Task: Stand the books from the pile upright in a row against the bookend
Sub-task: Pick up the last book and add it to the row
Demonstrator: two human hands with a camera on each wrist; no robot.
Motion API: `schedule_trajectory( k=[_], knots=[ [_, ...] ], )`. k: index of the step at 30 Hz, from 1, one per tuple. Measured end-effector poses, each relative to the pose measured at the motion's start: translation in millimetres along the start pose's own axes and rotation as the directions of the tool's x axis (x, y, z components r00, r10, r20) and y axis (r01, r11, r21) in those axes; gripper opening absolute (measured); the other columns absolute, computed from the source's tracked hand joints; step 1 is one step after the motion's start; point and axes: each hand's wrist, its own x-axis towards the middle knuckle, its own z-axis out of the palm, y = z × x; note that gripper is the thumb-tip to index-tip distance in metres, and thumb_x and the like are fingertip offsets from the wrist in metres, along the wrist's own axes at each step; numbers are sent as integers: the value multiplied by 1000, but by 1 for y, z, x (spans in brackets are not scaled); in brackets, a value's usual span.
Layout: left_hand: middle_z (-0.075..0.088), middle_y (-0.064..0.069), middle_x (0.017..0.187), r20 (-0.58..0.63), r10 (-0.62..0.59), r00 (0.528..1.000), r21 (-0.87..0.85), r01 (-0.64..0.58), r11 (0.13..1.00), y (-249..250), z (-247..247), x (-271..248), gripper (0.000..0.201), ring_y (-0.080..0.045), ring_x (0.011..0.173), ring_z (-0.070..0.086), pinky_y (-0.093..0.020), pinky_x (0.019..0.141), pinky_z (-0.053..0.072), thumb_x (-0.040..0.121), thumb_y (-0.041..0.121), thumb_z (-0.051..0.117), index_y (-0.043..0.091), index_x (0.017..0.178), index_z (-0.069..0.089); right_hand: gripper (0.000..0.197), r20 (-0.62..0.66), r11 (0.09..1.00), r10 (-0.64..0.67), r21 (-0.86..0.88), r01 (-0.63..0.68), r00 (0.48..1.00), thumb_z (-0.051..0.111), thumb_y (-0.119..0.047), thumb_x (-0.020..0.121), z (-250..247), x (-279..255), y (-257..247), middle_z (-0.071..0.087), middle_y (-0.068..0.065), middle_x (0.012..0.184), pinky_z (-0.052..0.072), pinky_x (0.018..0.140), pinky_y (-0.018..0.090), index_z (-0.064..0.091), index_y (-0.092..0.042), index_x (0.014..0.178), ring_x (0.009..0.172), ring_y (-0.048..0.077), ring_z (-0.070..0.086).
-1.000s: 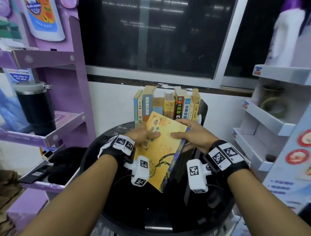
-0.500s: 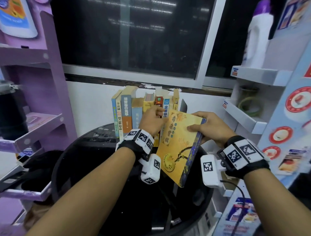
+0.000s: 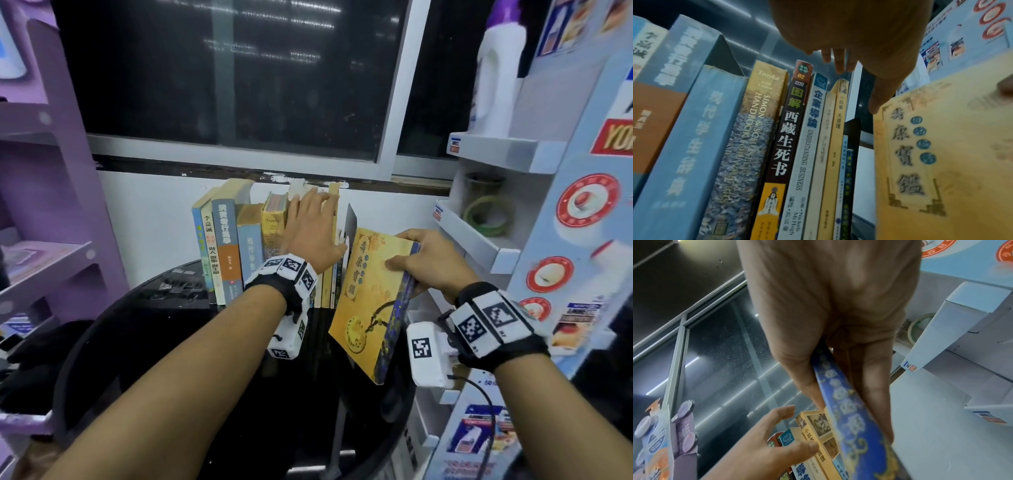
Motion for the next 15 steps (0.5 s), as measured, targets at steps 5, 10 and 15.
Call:
schedule_trajectory(
  k=[5, 10, 15],
  knots=[
    [27, -4, 153, 33, -2, 999, 137, -3, 991, -4, 18, 3, 96, -28, 147, 11, -49, 120, 1, 70, 55, 65, 15, 147, 23, 22, -43, 998, -27, -60, 25, 999, 70, -7, 85, -8, 4, -1, 70, 6, 75, 54, 41, 28, 64, -13, 105, 51, 13, 67],
    [6, -6, 161, 44, 21, 999, 291, -33, 956, -3, 33, 4, 113, -29, 149, -5, -52, 113, -16, 70, 69, 55, 12, 153, 4, 22, -96, 992, -82, -100, 73, 992, 69, -7, 85, -11, 11, -6, 69, 3, 75, 55, 41, 28, 63, -16, 104, 55, 15, 67],
    [22, -8, 154, 24, 30, 999, 292, -36, 956, -8, 40, 8, 111, -31, 146, 11, -50, 114, -16, 66, 66, 62, 11, 150, 12, 24, -153, 989, -122, -104, 106, 981, 70, -10, 85, -15, 19, -16, 71, 8, 85, 59, 48, 36, 63, -16, 107, 62, 20, 69]
  ],
)
